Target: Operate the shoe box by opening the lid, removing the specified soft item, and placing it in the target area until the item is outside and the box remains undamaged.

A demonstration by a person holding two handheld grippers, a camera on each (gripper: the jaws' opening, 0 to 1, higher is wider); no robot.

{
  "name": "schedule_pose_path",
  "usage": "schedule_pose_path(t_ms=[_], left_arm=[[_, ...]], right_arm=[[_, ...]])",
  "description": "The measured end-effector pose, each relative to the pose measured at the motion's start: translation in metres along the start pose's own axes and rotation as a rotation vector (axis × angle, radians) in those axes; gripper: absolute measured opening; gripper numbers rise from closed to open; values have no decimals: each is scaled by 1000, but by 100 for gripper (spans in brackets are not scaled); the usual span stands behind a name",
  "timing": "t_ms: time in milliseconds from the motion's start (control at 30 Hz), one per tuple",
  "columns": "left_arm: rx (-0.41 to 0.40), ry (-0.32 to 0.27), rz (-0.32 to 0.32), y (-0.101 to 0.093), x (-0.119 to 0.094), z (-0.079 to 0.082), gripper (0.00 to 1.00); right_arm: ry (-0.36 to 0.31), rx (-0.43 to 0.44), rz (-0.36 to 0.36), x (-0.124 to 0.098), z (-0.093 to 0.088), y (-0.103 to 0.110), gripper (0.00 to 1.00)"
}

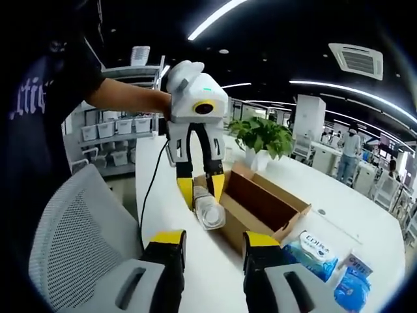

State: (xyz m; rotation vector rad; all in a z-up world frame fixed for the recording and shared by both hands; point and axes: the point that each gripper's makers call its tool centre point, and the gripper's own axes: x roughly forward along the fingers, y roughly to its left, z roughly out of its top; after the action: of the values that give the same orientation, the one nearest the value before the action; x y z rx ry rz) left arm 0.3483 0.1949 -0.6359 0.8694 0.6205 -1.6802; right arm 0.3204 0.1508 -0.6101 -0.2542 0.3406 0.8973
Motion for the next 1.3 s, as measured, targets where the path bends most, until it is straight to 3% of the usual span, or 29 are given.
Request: schedule_pose_path(t_ms=[400, 767, 1300], left_arm=[[44, -35, -52, -13, 11, 17, 19], [76, -68, -60, -16, 17, 31, 19], [92, -99, -68, -12, 23, 34, 20]], right_arm=[[3, -43, 57, 3, 3, 11, 24], [13, -80, 70, 6, 3, 12, 17], [64, -144, 73, 6, 0, 9, 15]])
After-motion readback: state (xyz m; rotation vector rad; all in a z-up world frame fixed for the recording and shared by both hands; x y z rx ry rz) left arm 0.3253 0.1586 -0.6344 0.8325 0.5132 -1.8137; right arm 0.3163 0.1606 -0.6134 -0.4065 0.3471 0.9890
